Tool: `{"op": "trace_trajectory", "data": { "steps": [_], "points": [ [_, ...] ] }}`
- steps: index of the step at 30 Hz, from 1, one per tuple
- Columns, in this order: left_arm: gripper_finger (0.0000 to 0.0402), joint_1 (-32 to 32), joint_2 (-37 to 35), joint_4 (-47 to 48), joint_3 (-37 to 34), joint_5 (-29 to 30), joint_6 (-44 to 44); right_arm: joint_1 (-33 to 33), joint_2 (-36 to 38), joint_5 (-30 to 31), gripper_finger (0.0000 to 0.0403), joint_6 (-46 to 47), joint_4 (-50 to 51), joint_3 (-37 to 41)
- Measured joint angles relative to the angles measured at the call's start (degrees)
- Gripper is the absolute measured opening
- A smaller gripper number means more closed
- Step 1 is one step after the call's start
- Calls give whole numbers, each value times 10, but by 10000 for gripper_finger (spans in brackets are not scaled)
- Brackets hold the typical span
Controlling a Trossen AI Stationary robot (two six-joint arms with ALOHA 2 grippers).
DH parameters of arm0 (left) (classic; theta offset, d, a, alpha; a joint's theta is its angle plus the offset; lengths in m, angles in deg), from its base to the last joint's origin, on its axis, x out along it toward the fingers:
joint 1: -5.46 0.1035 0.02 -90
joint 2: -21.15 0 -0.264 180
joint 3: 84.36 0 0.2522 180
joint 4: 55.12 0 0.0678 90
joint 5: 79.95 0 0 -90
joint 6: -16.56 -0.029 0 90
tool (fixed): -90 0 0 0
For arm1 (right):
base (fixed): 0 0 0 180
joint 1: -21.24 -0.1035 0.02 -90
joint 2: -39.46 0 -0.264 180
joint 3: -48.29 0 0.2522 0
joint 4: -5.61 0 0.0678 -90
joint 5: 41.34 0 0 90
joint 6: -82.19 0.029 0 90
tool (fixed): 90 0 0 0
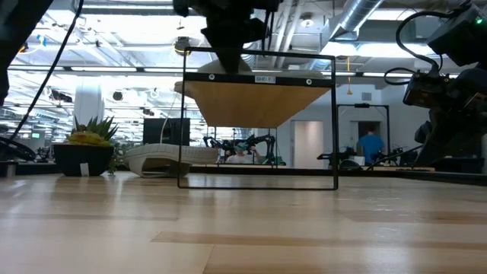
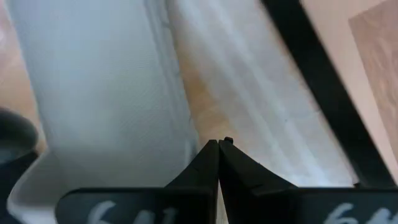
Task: Pick and place slides into the shelf
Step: Put the bottom gray slide on the shelf
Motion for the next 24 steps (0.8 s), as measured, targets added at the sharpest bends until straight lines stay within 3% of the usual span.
{"op": "trace_trajectory", "data": {
  "steps": [9,24],
  "points": [
    [0,22,-2,-5,34,59,17,0,0,0,0,0,0,0],
    [0,35,-2,-51,41,44,96,0,0,0,0,0,0,0]
  ]
}}
